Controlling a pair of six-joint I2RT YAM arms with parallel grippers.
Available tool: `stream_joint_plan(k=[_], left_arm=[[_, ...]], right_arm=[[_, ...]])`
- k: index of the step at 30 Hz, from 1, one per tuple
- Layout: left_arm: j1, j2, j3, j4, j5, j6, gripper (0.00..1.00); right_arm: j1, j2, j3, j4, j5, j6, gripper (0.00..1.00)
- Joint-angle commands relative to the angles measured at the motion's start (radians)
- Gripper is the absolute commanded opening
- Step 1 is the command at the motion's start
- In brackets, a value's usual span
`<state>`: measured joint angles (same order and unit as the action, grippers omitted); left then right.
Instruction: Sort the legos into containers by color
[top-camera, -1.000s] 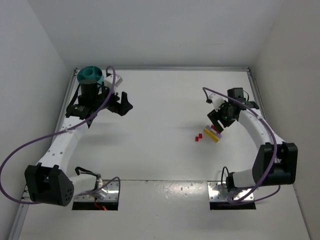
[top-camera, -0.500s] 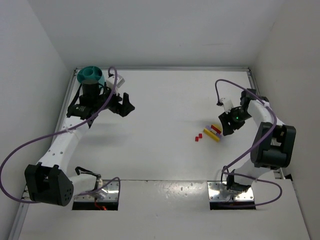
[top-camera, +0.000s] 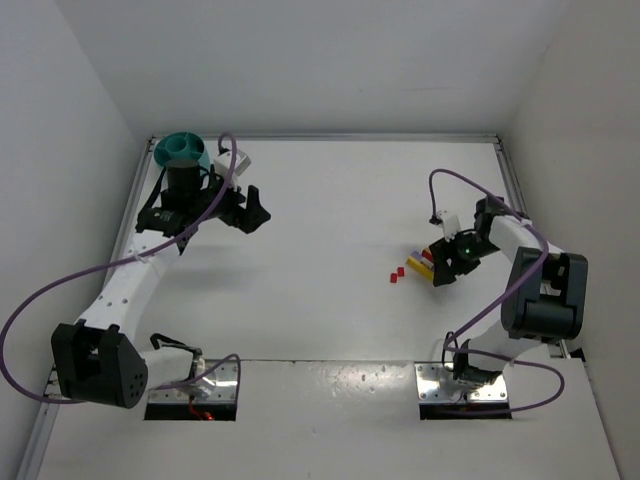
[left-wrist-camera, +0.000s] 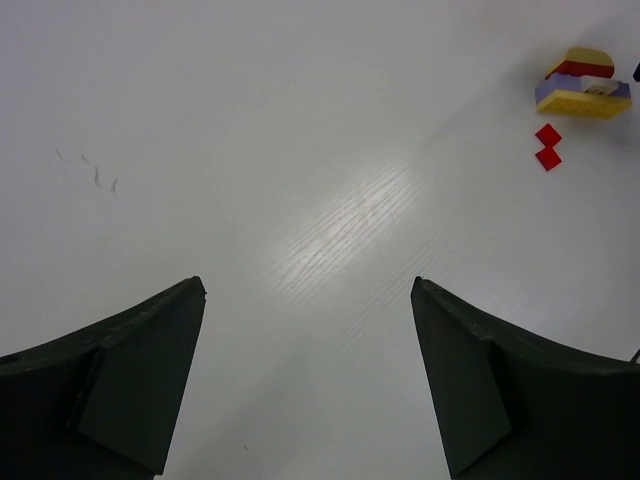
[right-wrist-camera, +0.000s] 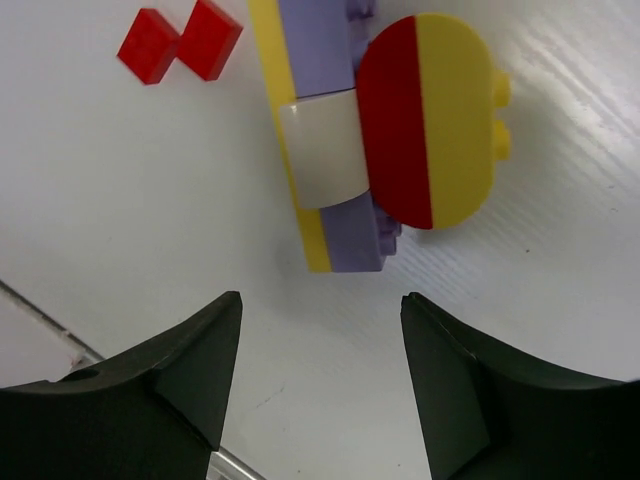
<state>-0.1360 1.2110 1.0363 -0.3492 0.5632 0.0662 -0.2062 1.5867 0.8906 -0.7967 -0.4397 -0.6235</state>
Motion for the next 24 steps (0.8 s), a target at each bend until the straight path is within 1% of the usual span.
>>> stream_joint_plan(k=[1,2,9,12,16,24], left_arm=[[-0.008,0.005,-0.001,0.038,0.009,-0.006,0.90],[-0.008,0.005,-0.001,0.047,0.009,-0.006,0.90],[-0.008,0.025,-0.001,0.047,0.009,-0.016,0.90],[-0.008,0.035,-0.001,0.047,0.009,-0.016,0.90],[-0.008,0.044,0.008,0.058,0.009,-0.025,0.90],[-0.008,0.073,0.008,0.069,0.018,-0.043,0.90]], right_arm=[[0.014,-0.010,-0.015,0.114,0.007,0.060,0.65],[0.014,-0.010,-0.015,0.128,0.007,0.061,0.67],[0.014,0.022,-0.044,0.174,-0.025,0.061,0.67],[0.014,0.041,-0.044,0.174,-0.034,0.070,0.60],[0.024,0.052,-0.033,0.174,-0.034,0.070,0.56],[0.042,0.081,-0.013,0.192,-0.034,0.110,0.54]])
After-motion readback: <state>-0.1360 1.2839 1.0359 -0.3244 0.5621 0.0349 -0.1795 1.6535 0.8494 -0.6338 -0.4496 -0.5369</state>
